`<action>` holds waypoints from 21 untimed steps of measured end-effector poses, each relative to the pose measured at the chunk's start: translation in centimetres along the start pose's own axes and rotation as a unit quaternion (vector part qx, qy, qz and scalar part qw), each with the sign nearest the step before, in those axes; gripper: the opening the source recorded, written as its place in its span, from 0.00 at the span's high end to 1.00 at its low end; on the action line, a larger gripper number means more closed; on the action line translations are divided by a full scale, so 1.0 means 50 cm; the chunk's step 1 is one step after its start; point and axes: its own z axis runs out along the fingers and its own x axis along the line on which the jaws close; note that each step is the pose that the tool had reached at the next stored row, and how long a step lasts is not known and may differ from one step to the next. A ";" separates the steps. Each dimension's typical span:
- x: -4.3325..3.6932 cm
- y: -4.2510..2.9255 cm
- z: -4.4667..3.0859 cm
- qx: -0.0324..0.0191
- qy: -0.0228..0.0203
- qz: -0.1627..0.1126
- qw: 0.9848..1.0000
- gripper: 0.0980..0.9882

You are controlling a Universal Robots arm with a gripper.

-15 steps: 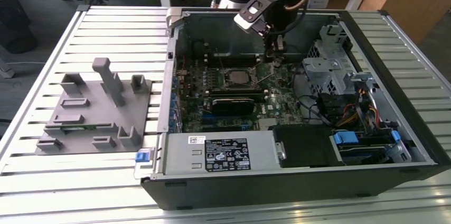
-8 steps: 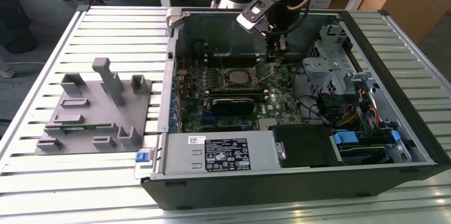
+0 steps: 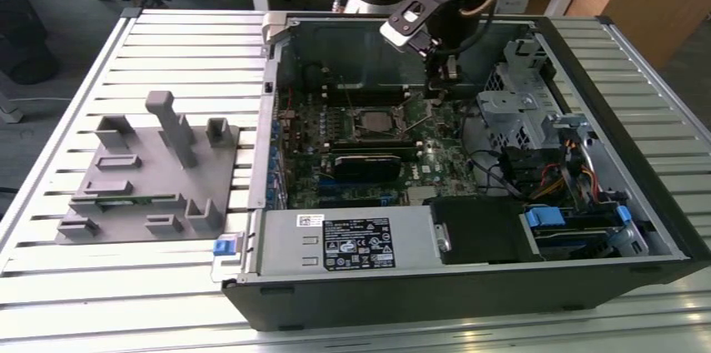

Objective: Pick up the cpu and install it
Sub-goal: 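Close the cpu cover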

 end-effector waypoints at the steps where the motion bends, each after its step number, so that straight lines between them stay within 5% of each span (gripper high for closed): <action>1: 0.000 0.004 0.000 0.000 0.000 0.000 1.000 0.99; 21: 0.012 0.053 0.028 0.004 0.000 0.000 1.000 0.99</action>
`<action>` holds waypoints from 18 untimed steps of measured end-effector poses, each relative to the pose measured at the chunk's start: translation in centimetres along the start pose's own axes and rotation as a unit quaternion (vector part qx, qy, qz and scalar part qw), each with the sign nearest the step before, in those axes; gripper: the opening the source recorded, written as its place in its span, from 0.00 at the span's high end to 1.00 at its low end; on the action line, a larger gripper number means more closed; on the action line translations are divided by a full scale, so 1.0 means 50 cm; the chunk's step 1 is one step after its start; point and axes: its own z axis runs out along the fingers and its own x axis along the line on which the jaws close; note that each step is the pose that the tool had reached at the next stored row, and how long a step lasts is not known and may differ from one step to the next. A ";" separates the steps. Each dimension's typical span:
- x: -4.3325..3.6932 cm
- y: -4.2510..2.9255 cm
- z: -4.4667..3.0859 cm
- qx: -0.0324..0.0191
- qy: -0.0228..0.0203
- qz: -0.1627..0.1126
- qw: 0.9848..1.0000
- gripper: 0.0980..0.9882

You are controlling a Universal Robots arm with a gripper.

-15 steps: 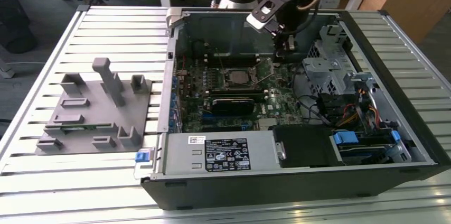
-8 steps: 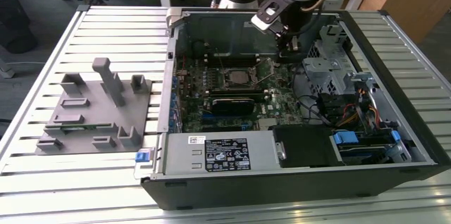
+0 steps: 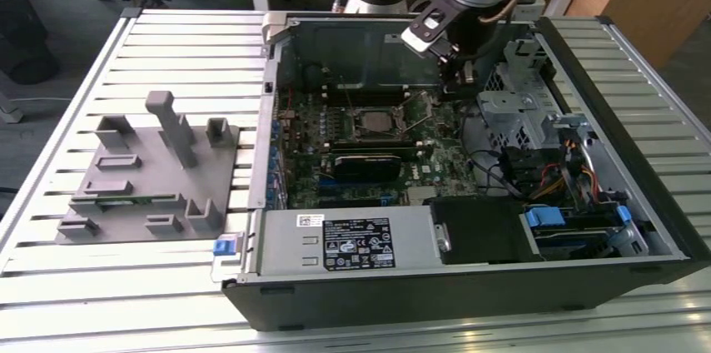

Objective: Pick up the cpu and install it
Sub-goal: 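Close the cpu cover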

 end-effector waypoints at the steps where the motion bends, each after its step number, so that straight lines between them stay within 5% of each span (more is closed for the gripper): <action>1: 0.000 0.000 0.003 0.000 0.000 0.000 1.000 0.99; 8: 0.003 -0.002 0.024 0.001 0.000 0.000 1.000 0.99; 18: 0.005 -0.030 0.018 0.010 0.003 0.000 1.000 0.99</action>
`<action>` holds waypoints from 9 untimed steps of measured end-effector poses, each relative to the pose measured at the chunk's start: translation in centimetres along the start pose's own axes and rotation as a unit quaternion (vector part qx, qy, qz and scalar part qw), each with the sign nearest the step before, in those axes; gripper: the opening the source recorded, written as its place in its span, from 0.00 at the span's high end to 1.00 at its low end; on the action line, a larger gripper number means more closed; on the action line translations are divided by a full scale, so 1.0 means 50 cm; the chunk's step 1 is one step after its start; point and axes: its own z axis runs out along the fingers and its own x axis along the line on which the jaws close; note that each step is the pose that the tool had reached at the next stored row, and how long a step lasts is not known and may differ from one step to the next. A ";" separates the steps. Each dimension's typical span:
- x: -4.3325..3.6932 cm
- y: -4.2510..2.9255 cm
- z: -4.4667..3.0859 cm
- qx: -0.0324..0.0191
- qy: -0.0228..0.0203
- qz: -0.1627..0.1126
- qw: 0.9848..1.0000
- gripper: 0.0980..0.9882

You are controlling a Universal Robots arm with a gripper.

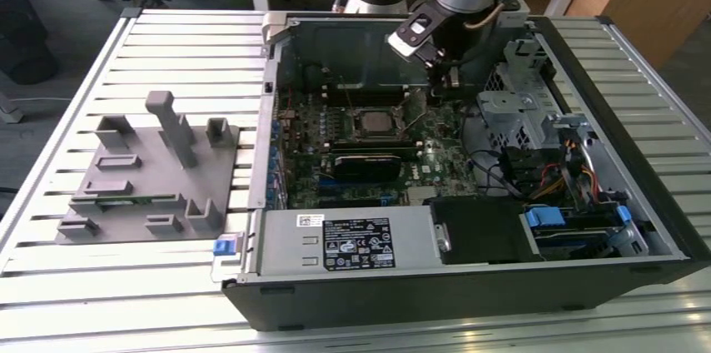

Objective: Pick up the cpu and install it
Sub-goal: 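Close the cpu cover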

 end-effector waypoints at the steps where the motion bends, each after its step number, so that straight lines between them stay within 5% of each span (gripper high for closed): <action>1: 0.000 -0.003 -0.001 0.000 0.000 0.000 1.000 0.99; 9: 0.002 -0.038 0.002 0.001 0.000 0.000 1.000 0.99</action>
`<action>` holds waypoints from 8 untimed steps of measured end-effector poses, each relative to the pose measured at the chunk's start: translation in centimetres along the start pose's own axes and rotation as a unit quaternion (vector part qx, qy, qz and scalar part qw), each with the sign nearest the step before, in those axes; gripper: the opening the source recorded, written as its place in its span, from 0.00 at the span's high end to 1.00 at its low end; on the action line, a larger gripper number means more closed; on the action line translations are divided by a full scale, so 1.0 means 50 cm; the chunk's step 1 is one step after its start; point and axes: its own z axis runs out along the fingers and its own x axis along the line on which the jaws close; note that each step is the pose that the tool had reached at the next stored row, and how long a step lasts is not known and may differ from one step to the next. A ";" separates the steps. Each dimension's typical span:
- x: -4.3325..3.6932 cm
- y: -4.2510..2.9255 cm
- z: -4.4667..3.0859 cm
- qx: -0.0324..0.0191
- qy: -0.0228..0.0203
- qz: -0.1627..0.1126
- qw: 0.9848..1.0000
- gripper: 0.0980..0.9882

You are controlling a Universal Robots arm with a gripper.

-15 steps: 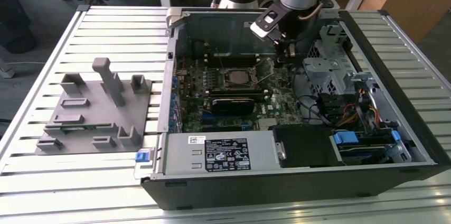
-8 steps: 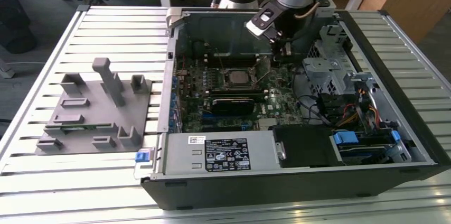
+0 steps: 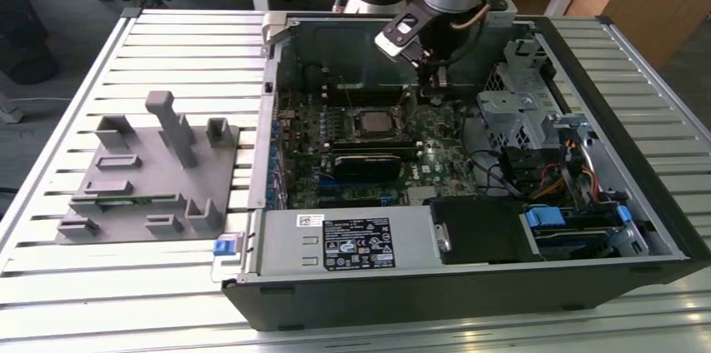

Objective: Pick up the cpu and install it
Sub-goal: 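Close the cpu cover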

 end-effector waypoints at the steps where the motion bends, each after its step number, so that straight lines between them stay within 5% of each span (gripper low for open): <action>1: 0.000 -0.005 0.001 0.000 0.000 0.000 1.000 0.99; 8: 0.002 -0.028 0.008 0.000 0.000 0.000 1.000 0.99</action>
